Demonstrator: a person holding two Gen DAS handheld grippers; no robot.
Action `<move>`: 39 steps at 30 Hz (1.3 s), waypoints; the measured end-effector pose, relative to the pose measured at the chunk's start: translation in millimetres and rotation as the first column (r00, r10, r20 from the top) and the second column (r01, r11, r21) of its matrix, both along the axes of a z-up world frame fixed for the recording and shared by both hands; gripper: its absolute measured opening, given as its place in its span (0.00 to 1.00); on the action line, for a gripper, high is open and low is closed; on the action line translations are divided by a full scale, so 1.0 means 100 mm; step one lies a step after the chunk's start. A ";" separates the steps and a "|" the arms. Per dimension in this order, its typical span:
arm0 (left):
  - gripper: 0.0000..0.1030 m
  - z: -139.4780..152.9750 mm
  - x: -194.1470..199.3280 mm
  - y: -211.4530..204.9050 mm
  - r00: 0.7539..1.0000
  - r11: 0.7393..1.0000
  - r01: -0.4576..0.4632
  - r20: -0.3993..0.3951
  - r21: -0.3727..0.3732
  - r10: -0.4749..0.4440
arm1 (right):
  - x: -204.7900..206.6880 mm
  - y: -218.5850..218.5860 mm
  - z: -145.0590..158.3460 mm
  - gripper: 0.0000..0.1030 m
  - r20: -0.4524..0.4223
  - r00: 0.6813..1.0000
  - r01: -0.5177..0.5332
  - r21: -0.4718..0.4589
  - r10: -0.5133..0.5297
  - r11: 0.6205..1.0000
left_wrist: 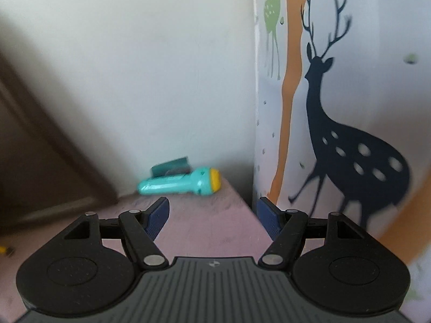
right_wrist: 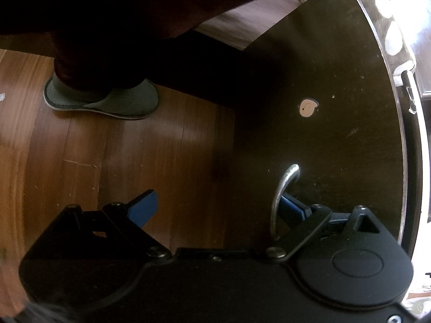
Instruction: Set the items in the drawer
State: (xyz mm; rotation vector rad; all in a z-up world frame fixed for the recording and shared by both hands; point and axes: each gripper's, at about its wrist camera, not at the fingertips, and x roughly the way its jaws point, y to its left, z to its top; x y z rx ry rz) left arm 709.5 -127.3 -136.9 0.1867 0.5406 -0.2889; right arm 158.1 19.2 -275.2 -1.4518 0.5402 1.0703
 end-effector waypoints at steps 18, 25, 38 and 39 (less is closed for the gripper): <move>0.56 -0.47 0.68 -0.43 0.997 0.981 0.059 0.045 0.185 -0.068 | -0.02 -0.06 -0.08 0.99 0.006 1.000 0.006 0.011 -0.006 1.000; 0.32 -0.53 0.72 -0.42 0.999 0.974 0.036 0.024 0.225 -0.043 | -0.03 -0.10 -0.11 1.00 0.007 1.000 0.006 0.011 -0.006 1.000; 0.00 -0.32 -0.05 0.06 0.999 0.987 0.036 -0.002 0.159 -0.036 | -0.01 0.00 -0.11 0.99 0.009 1.000 0.004 -0.005 -0.004 1.000; 0.00 -0.34 -0.09 0.09 0.999 0.986 0.047 -0.020 0.159 -0.045 | -0.01 0.00 -0.11 0.99 0.009 1.000 0.005 -0.007 -0.005 1.000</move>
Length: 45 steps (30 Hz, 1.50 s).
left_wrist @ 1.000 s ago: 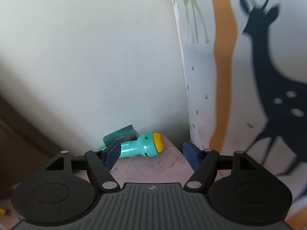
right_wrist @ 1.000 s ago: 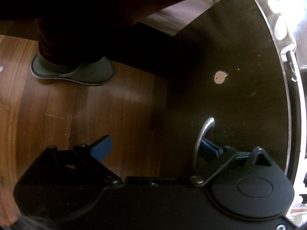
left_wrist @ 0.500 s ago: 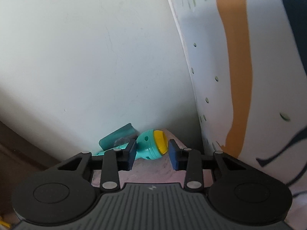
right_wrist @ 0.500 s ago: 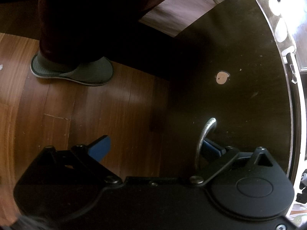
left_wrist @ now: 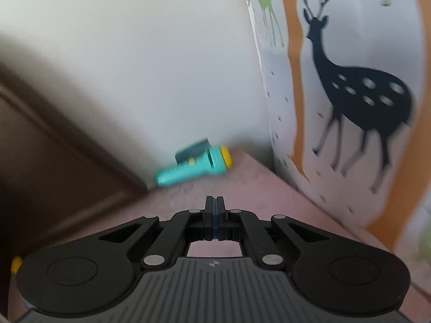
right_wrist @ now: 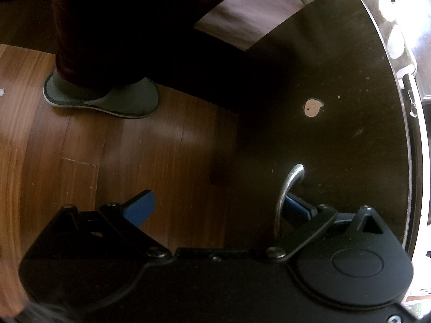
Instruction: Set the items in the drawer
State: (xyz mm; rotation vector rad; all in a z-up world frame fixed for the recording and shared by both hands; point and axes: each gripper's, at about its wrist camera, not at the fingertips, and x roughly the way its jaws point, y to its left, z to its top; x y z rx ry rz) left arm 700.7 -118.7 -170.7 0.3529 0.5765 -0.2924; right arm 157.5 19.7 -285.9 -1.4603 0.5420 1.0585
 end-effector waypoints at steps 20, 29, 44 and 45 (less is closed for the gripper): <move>0.71 0.11 0.74 -0.22 0.979 0.969 0.176 0.074 0.176 -0.191 | 0.00 -0.02 -0.01 1.00 0.009 1.000 -0.029 0.016 0.029 0.999; 0.69 0.15 0.74 -0.17 0.943 0.932 0.316 -0.170 0.179 -0.287 | -0.01 0.02 -0.01 1.00 0.017 1.000 -0.009 0.021 0.009 1.000; 0.68 0.44 0.31 0.11 0.978 0.979 0.205 -0.032 0.000 -0.205 | 0.00 0.09 -0.05 1.00 0.026 0.999 0.023 0.008 -0.023 1.000; 0.68 0.39 0.37 0.08 0.976 0.978 0.207 -0.074 0.014 -0.205 | 0.00 0.10 -0.05 1.00 0.026 0.999 0.026 0.005 -0.026 1.000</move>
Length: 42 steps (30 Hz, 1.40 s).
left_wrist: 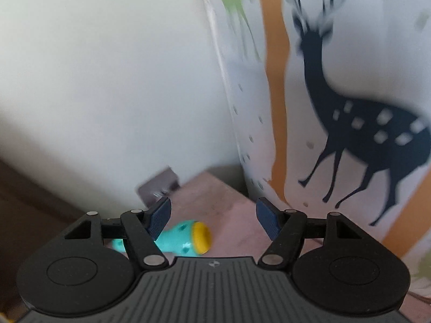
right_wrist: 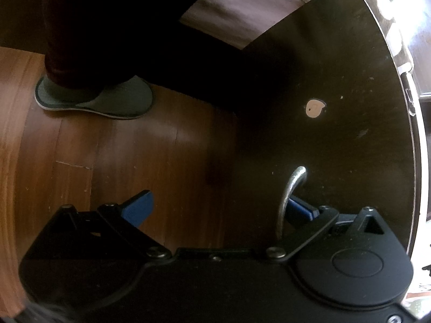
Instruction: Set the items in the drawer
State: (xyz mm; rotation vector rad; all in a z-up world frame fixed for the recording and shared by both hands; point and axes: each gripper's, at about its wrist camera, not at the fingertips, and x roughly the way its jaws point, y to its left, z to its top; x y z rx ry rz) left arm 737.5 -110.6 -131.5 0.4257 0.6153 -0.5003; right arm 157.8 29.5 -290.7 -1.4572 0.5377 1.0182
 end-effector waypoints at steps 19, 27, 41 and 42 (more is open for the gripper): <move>0.69 0.28 -0.32 1.56 0.900 0.906 -0.423 0.103 -0.037 0.424 | 0.02 -0.02 0.00 1.00 0.006 1.000 -0.016 -0.009 0.016 1.000; 0.69 0.22 -0.23 1.63 0.916 0.918 -0.396 0.093 0.037 0.391 | 0.02 0.00 0.00 1.00 0.006 1.000 -0.012 -0.002 0.012 1.000; 0.69 0.29 -0.44 1.48 0.976 0.971 -0.213 0.057 0.105 0.208 | 0.01 -0.01 -0.01 1.00 0.007 1.000 -0.009 0.004 0.009 1.000; 0.69 0.27 -0.41 1.50 0.980 0.974 -0.198 0.043 0.109 0.195 | 0.01 -0.01 -0.01 1.00 0.007 1.000 -0.010 0.004 0.010 1.000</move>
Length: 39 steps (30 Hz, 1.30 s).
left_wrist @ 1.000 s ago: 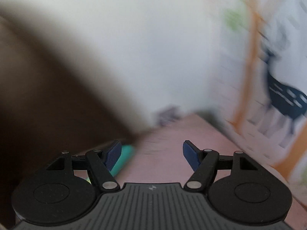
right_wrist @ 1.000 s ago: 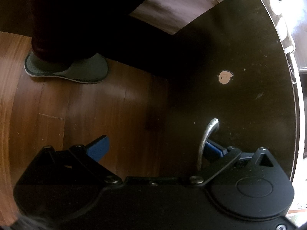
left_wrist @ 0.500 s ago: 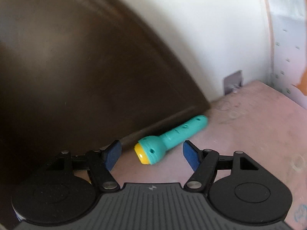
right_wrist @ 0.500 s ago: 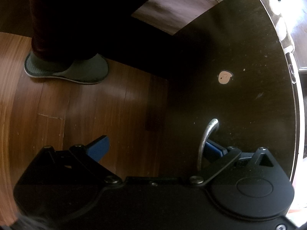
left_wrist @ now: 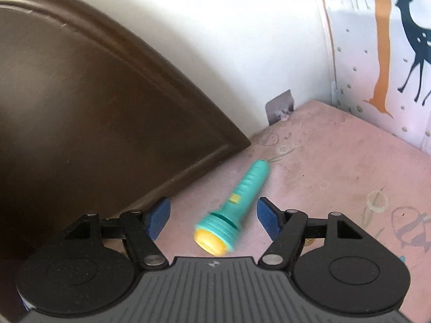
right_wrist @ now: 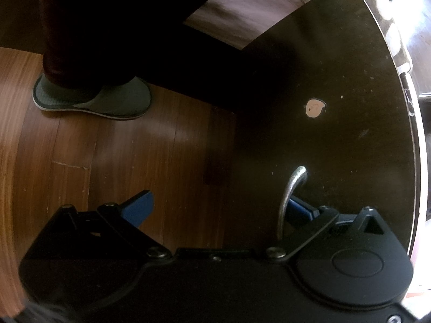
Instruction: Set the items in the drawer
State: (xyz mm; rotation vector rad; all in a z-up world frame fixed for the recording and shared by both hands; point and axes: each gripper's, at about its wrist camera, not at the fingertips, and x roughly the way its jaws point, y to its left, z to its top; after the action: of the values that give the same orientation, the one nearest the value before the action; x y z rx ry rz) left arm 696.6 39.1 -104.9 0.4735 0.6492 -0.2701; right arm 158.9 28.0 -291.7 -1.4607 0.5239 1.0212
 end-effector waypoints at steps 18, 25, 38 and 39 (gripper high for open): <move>0.34 -0.37 -0.01 -0.16 0.983 0.970 -0.063 -0.180 -0.236 0.020 | 0.03 0.08 0.03 1.00 0.001 1.000 0.012 -0.018 -0.012 1.000; 0.34 -0.20 -0.49 -0.03 0.969 0.893 -0.204 -0.212 -0.400 0.127 | 0.04 0.05 0.03 1.00 0.005 1.000 -0.022 -0.037 0.022 0.999; 0.34 0.16 -2.20 0.14 0.968 0.721 -0.238 -0.219 -0.651 0.123 | 0.08 0.04 0.05 0.99 0.000 0.997 -0.082 -0.084 0.083 0.993; 0.34 0.16 -2.35 0.15 0.969 0.716 -0.235 -0.218 -0.657 0.117 | 0.08 0.05 0.04 0.99 0.001 0.997 -0.083 -0.088 0.084 0.993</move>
State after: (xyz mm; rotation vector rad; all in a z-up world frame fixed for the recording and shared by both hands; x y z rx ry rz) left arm 461.1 53.7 -88.9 -0.3314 0.6971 -0.3445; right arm 166.7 32.9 -287.6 -1.5732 0.5136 1.0718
